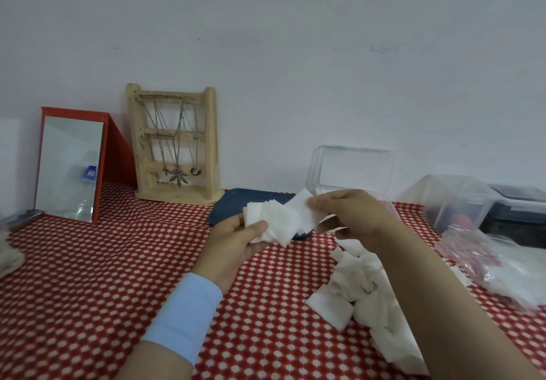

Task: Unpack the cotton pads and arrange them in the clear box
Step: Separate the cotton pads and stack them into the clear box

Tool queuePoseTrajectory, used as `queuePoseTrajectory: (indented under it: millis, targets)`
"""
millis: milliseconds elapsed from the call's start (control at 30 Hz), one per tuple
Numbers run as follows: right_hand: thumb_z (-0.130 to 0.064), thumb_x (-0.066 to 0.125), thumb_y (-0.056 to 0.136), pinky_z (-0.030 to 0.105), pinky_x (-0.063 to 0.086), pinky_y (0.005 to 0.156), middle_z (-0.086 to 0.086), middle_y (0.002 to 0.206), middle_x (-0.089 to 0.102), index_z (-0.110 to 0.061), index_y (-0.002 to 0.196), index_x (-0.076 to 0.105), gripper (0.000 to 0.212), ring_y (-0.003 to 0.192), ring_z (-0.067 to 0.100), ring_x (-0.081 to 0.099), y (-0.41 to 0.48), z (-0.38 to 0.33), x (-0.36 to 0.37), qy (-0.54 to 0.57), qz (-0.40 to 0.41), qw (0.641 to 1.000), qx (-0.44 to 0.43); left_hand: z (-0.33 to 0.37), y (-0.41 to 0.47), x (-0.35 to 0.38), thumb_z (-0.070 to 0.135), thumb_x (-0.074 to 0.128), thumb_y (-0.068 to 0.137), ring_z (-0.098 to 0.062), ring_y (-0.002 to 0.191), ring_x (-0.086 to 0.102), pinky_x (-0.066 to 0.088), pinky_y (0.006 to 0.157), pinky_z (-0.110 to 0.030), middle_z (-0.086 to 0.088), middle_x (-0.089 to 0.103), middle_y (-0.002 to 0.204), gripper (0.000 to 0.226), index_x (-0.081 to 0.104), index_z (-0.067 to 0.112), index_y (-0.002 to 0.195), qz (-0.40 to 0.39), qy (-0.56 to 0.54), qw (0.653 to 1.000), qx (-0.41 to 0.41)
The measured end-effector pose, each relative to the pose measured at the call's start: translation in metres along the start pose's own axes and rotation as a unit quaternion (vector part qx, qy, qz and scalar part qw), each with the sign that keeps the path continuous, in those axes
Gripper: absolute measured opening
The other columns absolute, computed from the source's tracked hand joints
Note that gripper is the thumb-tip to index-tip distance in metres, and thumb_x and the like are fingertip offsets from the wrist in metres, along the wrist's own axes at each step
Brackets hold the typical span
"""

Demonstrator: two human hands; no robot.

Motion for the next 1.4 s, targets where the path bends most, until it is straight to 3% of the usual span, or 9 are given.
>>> queuePoseTrajectory:
  millis: [100, 200, 300, 433, 567, 767, 967, 1100, 1400]
  targets:
    - [-0.029, 0.067, 0.096, 0.029, 0.048, 0.066, 0.001, 0.088, 0.076, -0.011, 0.103, 0.075, 0.021, 0.070, 0.015, 0.066, 0.000, -0.004, -0.007, 0.046, 0.008, 0.998, -0.029, 0.000, 0.002, -0.004, 0.007, 0.070, 0.093, -0.024, 0.099, 0.076, 0.061, 0.084, -0.036, -0.008, 0.078, 0.108, 0.020, 0.071, 0.011, 0.112, 0.023, 0.025, 0.999, 0.006]
    - [-0.029, 0.059, 0.099, 0.030, 0.051, 0.074, 0.005, 0.100, 0.074, -0.008, 0.115, 0.070, 0.028, 0.084, 0.016, 0.066, -0.003, -0.007, -0.002, 0.125, -0.129, 0.983, -0.036, 0.000, -0.001, 0.000, 0.009, 0.072, 0.091, -0.024, 0.100, 0.076, 0.061, 0.090, -0.039, -0.005, 0.079, 0.106, 0.015, 0.072, 0.016, 0.105, 0.018, 0.050, 0.999, 0.010]
    - [-0.031, 0.066, 0.095, 0.033, 0.056, 0.089, 0.002, 0.108, 0.076, -0.014, 0.112, 0.075, 0.025, 0.101, 0.017, 0.070, -0.003, 0.000, 0.013, 0.001, -0.152, 0.988, -0.024, 0.000, -0.002, 0.004, 0.008, 0.074, 0.089, -0.024, 0.102, 0.075, 0.059, 0.095, -0.044, -0.004, 0.078, 0.109, 0.021, 0.072, 0.015, 0.109, 0.007, 0.059, 0.998, 0.013]
    - [-0.027, 0.075, 0.090, 0.019, 0.052, 0.067, -0.009, 0.087, 0.076, -0.019, 0.091, 0.081, 0.010, 0.081, 0.008, 0.068, -0.003, 0.002, 0.024, -0.113, -0.057, 0.991, -0.033, -0.002, -0.001, 0.004, 0.010, 0.070, 0.093, -0.026, 0.102, 0.075, 0.059, 0.094, -0.043, -0.009, 0.077, 0.113, 0.029, 0.067, 0.009, 0.122, 0.001, 0.034, 0.999, -0.004]
    - [-0.029, 0.072, 0.092, 0.017, 0.049, 0.061, -0.008, 0.086, 0.075, -0.020, 0.092, 0.080, 0.012, 0.073, 0.006, 0.067, -0.002, 0.004, 0.019, -0.163, -0.041, 0.985, -0.026, 0.000, 0.001, -0.003, 0.013, 0.065, 0.098, -0.031, 0.101, 0.074, 0.061, 0.078, -0.037, -0.017, 0.073, 0.112, 0.008, 0.067, 0.009, 0.104, 0.059, -0.042, 0.997, -0.021]
    - [-0.032, 0.077, 0.087, 0.026, 0.045, 0.086, -0.008, 0.105, 0.073, -0.023, 0.102, 0.081, 0.017, 0.099, 0.010, 0.063, -0.002, 0.014, 0.019, -0.326, -0.098, 0.940, 0.016, 0.004, -0.001, -0.010, 0.018, 0.068, 0.096, -0.026, 0.108, 0.068, 0.058, 0.093, -0.041, -0.010, 0.071, 0.114, 0.009, 0.071, 0.025, 0.090, 0.105, 0.038, 0.993, 0.028]
    - [-0.024, 0.073, 0.092, 0.015, 0.042, 0.049, -0.007, 0.060, 0.068, -0.016, 0.092, 0.079, 0.010, 0.051, 0.003, 0.055, -0.007, -0.014, -0.001, -0.121, 0.005, 0.990, -0.069, -0.003, 0.000, -0.003, 0.015, 0.070, 0.094, -0.028, 0.109, 0.070, 0.058, 0.097, -0.043, -0.011, 0.073, 0.116, 0.008, 0.073, 0.019, 0.100, 0.082, -0.005, 0.997, -0.003]
    - [-0.016, 0.075, 0.088, 0.019, 0.042, 0.045, 0.008, 0.071, 0.073, -0.005, 0.096, 0.078, 0.014, 0.053, 0.010, 0.060, -0.016, -0.019, 0.019, 0.060, -0.060, 0.995, -0.055, -0.007, -0.001, 0.003, 0.010, 0.066, 0.096, -0.024, 0.102, 0.075, 0.060, 0.088, -0.038, -0.009, 0.078, 0.107, 0.015, 0.071, 0.012, 0.111, 0.033, -0.030, 0.999, -0.019]
    - [-0.019, 0.081, 0.084, 0.017, 0.049, 0.058, -0.006, 0.079, 0.072, -0.017, 0.073, 0.075, 0.012, 0.063, 0.004, 0.063, -0.004, -0.004, 0.042, -0.043, 0.046, 0.996, -0.063, -0.004, -0.005, 0.011, 0.014, 0.063, 0.098, -0.026, 0.101, 0.076, 0.060, 0.086, -0.037, -0.013, 0.077, 0.110, 0.026, 0.067, 0.006, 0.123, -0.025, -0.054, 0.998, -0.025]
Point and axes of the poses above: each hand's wrist, its own y-axis towards the middle knuckle, its own x-axis out of the palm, z = x × y, the point moved 3 cm from there along y, towards the middle knuckle
